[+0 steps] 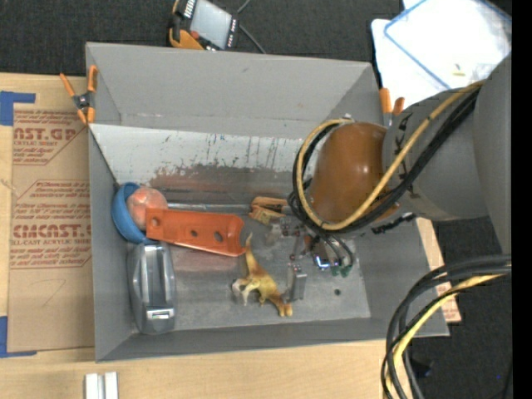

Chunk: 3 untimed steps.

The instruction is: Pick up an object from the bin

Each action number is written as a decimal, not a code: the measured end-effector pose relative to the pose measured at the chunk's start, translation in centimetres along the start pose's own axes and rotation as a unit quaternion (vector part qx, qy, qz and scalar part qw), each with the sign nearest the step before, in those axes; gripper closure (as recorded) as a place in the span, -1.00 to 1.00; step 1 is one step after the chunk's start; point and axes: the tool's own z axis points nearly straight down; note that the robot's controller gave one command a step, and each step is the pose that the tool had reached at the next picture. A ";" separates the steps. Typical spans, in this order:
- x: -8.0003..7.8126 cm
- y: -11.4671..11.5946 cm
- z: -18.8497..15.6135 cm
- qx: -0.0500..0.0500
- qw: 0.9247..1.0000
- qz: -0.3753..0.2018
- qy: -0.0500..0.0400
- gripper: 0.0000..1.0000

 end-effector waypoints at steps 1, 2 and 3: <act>2.9 6.0 3.9 -0.001 0.997 -0.078 -0.001 -1.00; -1.9 6.0 3.9 0.001 0.967 -0.254 -0.003 1.00; -1.9 6.0 3.9 0.001 0.967 -0.254 -0.003 1.00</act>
Offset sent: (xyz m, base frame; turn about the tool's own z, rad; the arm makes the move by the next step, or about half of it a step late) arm 0.0139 0.0607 -0.0386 -0.5160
